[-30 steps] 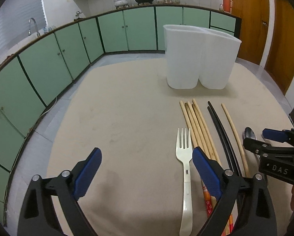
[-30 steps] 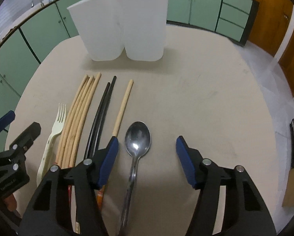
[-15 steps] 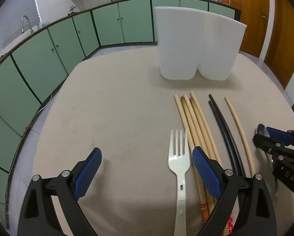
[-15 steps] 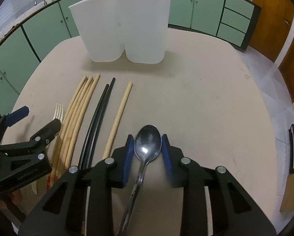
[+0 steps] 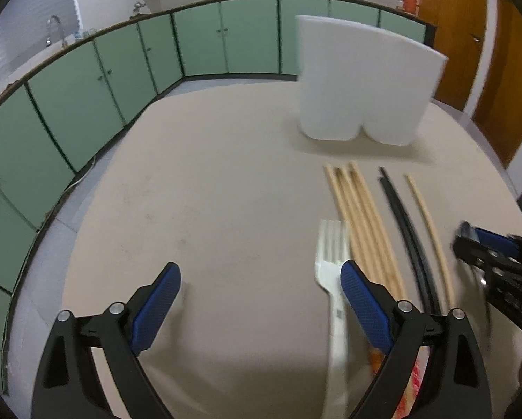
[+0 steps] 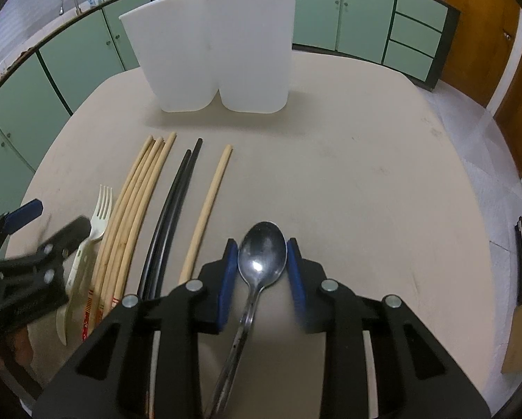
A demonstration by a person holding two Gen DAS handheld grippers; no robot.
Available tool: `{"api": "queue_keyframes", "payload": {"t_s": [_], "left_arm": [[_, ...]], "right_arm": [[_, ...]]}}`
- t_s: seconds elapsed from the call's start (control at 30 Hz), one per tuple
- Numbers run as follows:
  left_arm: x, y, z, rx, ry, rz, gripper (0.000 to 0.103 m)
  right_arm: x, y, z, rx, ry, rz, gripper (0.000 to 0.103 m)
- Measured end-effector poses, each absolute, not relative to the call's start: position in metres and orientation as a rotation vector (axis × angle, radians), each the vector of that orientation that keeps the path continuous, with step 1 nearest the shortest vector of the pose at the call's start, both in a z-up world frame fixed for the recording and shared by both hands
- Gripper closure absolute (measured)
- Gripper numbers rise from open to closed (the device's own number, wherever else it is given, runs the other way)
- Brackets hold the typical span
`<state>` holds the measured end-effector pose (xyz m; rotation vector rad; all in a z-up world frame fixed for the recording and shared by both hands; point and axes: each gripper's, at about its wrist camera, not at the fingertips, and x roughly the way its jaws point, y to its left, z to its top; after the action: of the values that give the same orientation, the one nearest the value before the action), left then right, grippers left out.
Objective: Organize utensils
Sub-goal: 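Grasp the white fork with the left gripper while the right gripper lifts the spoon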
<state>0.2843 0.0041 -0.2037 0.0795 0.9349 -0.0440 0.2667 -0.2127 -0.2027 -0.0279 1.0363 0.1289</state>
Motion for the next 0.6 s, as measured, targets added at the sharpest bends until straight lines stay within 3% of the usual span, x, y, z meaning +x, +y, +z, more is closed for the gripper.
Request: {"api": "queue_keyframes", "payload": {"t_s": [0.6], "left_arm": [[0.294, 0.004, -0.21, 0.079, 0.945, -0.009, 0.012]], "right_arm": [[0.271, -0.213, -0.203, -0.024, 1.04, 0.126, 0.075]]}}
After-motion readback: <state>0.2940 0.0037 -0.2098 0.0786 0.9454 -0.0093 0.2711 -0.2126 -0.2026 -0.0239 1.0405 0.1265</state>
